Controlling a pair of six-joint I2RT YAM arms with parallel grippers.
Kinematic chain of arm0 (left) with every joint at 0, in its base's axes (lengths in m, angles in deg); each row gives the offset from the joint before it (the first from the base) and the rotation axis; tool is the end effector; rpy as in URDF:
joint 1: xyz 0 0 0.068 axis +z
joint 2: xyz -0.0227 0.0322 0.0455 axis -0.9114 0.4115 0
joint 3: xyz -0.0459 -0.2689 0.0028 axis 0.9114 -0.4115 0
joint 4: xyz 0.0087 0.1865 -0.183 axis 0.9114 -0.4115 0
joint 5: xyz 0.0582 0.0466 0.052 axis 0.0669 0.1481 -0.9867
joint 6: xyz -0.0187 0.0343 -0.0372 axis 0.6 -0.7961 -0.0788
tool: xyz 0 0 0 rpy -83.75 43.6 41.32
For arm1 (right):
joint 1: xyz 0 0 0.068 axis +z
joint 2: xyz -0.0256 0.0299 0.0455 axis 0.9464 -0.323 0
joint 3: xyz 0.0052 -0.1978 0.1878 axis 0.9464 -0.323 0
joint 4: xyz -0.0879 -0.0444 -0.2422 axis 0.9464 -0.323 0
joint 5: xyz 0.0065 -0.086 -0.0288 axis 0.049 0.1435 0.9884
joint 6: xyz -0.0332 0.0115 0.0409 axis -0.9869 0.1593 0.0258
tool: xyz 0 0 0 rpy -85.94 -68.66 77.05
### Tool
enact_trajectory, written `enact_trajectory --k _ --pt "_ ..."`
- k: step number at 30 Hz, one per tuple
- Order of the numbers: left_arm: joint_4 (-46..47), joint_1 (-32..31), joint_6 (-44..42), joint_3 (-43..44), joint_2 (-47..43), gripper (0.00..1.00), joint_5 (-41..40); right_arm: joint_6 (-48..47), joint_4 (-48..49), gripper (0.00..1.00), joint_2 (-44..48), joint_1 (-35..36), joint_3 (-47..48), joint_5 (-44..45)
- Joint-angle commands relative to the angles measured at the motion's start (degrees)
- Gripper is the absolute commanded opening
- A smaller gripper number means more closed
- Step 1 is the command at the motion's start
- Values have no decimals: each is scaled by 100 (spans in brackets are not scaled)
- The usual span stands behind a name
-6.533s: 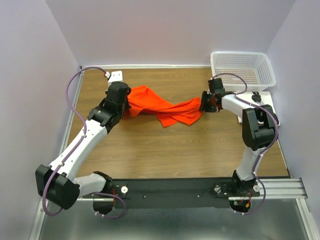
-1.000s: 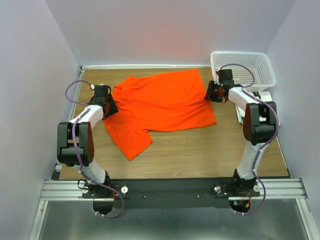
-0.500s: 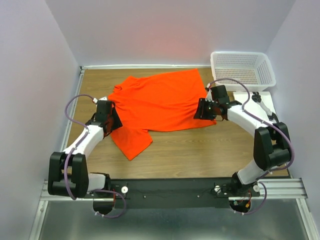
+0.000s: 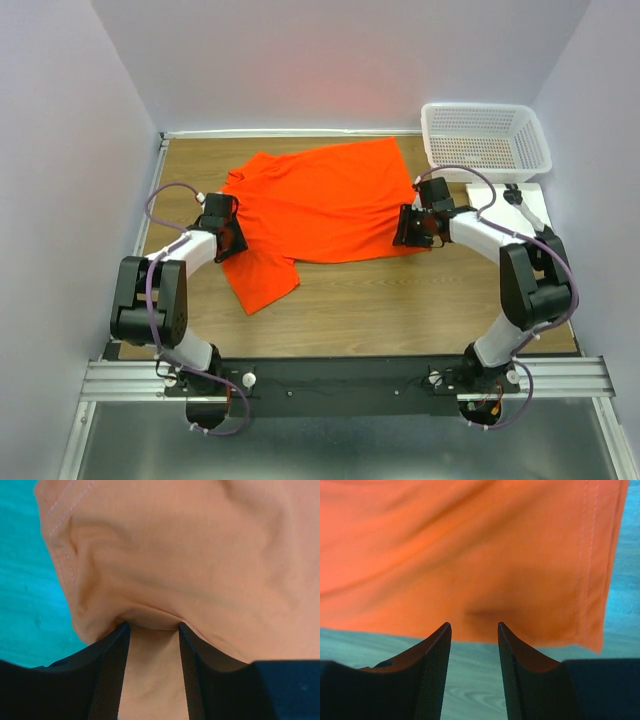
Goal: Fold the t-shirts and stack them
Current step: Flatten the tshirt out, then fold the tshirt
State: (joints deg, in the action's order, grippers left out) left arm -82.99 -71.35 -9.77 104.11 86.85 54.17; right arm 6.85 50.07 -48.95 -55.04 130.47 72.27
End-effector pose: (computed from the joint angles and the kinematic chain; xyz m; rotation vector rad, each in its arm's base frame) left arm 0.2879 -0.0241 0.1629 -0.5440 2.4874 -0.0795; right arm 0.3141 0.0959 0.1796 0.0246 2.6078 0.4078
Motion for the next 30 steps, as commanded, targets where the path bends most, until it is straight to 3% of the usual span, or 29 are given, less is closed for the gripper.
enact_trajectory --k 1,9,13,16,24,30 --pt "54 46 -260 274 438 51 -294 92 311 49 -456 -12 285 407" --pt "-131 301 -507 1301 1430 51 -418 119 400 49 -1388 -65 979 768" --pt "-245 398 -542 1769 1529 56 -400 119 382 49 -1626 -83 1392 822" --pt "-289 398 -454 1805 1091 61 -409 23 321 52 -1337 -83 1455 567" --pt "-711 328 -50 549 -895 68 -444 5 -83 64 -2 -83 647 426" --pt "-1106 170 231 -225 -1556 73 -260 145 -356 71 781 -83 14 434"
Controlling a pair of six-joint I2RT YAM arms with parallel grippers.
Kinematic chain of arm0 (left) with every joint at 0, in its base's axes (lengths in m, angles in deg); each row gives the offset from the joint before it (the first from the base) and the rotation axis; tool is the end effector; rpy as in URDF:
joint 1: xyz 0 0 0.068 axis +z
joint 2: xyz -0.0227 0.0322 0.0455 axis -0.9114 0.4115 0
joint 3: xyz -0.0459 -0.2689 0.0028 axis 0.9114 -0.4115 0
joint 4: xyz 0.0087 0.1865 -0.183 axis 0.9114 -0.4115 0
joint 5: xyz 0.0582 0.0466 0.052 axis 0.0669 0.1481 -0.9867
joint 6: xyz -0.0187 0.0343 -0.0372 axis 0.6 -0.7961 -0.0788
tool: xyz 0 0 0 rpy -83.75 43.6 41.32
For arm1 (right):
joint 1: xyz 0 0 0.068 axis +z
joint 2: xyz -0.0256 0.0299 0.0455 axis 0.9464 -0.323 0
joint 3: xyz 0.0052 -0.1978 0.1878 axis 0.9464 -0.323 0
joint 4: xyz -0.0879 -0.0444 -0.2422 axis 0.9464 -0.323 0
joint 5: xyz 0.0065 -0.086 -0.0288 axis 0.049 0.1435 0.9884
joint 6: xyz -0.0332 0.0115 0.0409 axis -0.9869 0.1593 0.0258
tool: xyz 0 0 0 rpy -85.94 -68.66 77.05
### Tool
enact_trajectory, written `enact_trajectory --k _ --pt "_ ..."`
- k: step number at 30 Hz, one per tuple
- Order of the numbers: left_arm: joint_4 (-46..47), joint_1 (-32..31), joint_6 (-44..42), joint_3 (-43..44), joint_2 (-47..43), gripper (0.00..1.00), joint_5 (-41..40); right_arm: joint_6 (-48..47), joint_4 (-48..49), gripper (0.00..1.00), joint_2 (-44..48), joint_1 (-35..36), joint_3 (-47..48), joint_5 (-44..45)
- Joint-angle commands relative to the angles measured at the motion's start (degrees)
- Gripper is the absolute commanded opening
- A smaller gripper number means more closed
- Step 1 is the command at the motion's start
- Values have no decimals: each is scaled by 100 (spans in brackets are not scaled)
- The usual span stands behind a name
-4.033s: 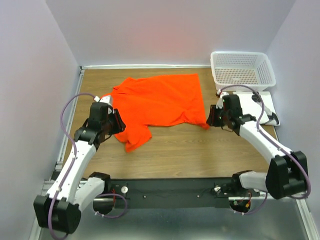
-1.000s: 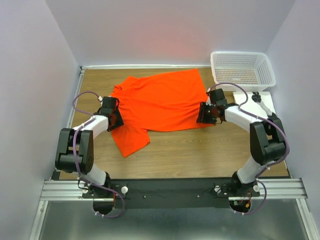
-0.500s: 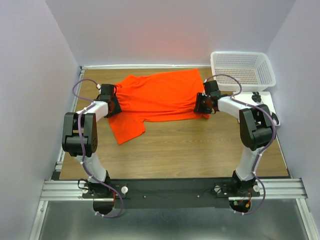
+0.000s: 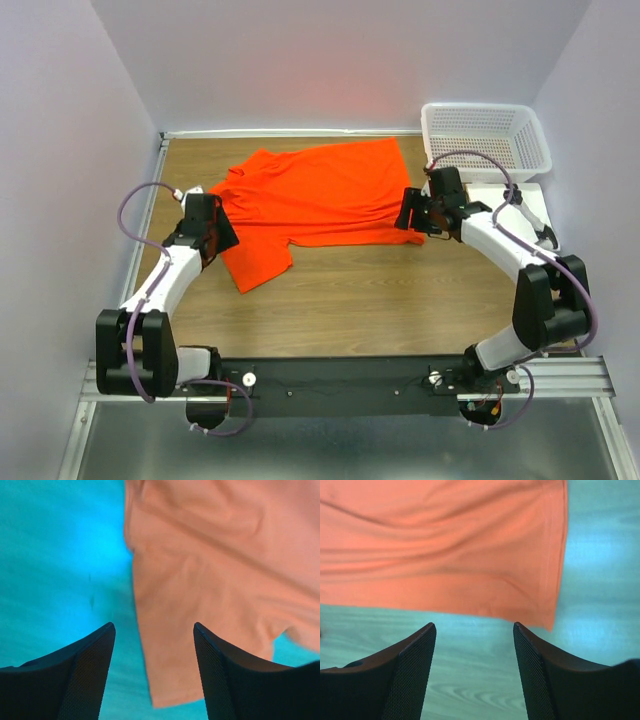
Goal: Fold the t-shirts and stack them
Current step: Fold the tshirt
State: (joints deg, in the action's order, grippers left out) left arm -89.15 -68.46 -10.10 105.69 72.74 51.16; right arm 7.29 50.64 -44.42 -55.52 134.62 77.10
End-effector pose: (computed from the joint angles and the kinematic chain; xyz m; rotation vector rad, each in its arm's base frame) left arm 0.2641 -0.0065 0.2277 -0.5956 2.2976 -0.0518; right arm 0.3220 0.0921 0.2266 0.0669 2.4341 0.3497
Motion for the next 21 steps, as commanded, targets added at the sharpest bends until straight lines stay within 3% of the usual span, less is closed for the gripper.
enact_trajectory --k 1,7,15,21 --pt "-517 -197 325 -453 -197 74 51 119 -439 71 416 -43 -463 -58" --pt "-613 -497 554 -700 -93 78 33 128 -509 71 786 -35 -727 -268" --pt "-657 -813 756 -612 320 59 -64 49 -509 71 874 -35 -806 -436" --pt "-780 -901 888 -524 488 57 -186 14 -501 71 997 -35 -859 -532"
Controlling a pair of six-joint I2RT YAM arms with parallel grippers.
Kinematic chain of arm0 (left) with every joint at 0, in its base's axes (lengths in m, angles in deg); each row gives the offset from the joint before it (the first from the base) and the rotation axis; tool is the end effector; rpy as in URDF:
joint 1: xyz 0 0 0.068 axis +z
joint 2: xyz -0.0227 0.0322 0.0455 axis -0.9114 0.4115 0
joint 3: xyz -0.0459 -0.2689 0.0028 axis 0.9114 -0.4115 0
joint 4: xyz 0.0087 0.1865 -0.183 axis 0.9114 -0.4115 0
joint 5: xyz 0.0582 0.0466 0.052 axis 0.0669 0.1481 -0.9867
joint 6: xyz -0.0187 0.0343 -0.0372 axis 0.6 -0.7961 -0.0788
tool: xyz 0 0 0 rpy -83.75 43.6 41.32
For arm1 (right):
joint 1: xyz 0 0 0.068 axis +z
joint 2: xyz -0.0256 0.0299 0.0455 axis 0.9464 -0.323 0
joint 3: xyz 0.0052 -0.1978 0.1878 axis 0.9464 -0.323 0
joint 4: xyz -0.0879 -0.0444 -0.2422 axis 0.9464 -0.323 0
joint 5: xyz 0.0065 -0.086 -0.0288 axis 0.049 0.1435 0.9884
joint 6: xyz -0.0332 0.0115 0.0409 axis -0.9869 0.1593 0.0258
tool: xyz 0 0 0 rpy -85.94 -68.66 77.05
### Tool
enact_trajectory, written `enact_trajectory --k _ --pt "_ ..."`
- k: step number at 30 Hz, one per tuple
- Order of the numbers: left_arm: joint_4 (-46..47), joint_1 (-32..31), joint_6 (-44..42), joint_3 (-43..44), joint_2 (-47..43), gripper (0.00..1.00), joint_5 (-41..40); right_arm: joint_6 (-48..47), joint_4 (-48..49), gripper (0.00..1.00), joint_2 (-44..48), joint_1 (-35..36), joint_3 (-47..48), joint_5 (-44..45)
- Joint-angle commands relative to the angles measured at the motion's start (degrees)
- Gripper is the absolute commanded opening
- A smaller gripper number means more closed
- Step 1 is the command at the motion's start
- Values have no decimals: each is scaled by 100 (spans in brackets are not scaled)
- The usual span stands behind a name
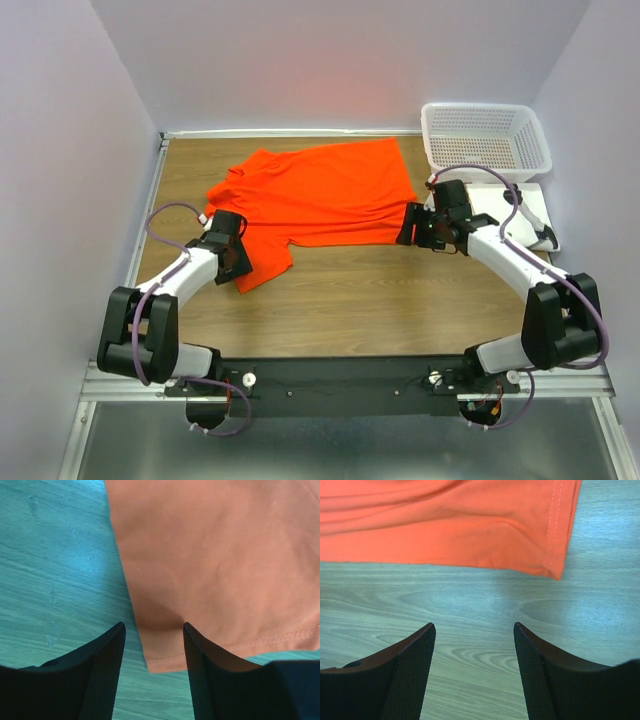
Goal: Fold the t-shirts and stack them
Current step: Fold the tshirt
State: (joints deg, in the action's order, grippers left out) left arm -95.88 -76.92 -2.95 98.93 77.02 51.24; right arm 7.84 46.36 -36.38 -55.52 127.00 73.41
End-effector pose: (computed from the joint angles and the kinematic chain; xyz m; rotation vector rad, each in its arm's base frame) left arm 0.2361 -0.0406 0.1678 -0.6019 2.6007 -0.0273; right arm 0.2808 0.0830 0.2211 0.0556 2.5114 0.4123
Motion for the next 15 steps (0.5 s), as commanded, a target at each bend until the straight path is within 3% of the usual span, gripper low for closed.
enact_trajectory --k 1,12,15 --pt "-125 -73 173 160 86 56 -230 -41 -64 71 202 -35 -96 -180" --pt "-283 -257 455 108 438 49 -459 -85 -55 71 404 -26 -158 -251" --pt "-309 -266 534 64 464 41 -538 -85 -28 71 421 -26 -193 -268"
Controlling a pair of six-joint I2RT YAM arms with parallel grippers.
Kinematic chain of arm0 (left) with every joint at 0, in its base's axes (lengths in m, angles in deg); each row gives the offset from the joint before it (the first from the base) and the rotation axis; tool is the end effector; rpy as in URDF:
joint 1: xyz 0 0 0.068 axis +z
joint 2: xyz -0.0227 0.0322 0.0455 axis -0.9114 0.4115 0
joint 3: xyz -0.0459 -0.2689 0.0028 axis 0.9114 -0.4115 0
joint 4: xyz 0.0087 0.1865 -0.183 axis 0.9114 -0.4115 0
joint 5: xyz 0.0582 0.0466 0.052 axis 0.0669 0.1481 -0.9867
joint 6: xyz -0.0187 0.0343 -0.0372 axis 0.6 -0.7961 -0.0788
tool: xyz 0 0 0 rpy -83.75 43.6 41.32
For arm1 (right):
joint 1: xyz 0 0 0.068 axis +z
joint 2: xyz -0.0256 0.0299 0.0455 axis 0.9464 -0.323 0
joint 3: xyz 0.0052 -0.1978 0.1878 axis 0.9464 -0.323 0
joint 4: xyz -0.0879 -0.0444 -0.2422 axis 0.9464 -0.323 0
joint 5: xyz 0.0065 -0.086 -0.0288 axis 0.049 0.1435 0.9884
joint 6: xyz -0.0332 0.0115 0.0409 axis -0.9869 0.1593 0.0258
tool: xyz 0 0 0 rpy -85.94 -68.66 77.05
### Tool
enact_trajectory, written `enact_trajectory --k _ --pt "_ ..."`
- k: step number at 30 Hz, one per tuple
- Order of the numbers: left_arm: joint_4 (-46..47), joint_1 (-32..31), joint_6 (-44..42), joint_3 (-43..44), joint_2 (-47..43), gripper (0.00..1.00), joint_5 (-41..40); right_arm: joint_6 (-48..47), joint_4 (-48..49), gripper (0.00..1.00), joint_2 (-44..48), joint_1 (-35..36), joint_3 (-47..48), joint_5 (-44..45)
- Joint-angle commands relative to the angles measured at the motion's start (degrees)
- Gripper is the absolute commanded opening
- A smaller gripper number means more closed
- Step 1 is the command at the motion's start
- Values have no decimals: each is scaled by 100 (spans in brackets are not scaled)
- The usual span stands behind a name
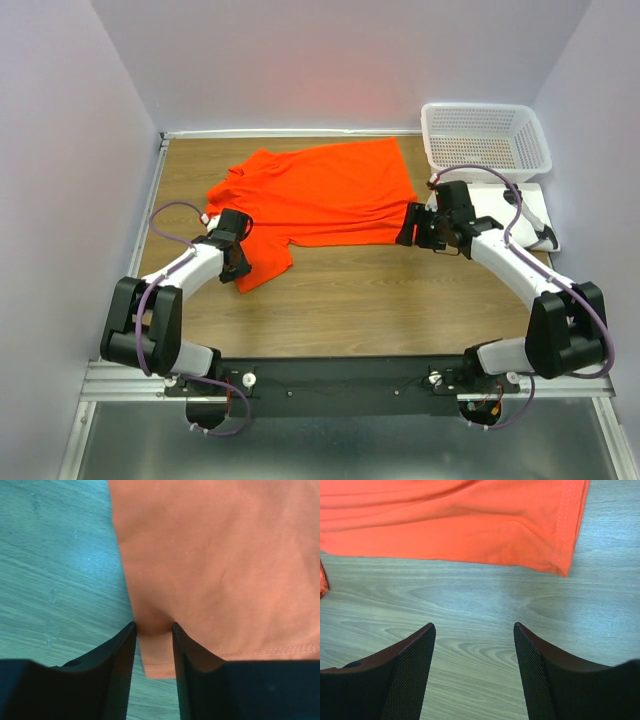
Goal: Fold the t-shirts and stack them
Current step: Fold the tshirt
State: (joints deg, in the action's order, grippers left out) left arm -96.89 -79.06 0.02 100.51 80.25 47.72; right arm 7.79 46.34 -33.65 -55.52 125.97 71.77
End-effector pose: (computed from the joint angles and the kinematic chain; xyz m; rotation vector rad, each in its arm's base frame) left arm 0.2414 -0.0488 0.1624 -0.6356 2.6102 0.0471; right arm 0.2727 0.0818 0.2283 0.0385 2.4858 0.4543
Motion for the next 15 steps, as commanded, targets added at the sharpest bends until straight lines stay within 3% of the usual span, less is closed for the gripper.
enact_trajectory --k 1,6,15 --pt "-235 -78 263 -85 167 35 -230 -80 -17 71 148 -34 -90 -113" --pt "-604 -140 430 116 36 2 -537 16 0 71 157 -35 -160 -52" --pt "-1413 -140 298 574 -851 0 -793 359 0 70 -141 -35 -275 808"
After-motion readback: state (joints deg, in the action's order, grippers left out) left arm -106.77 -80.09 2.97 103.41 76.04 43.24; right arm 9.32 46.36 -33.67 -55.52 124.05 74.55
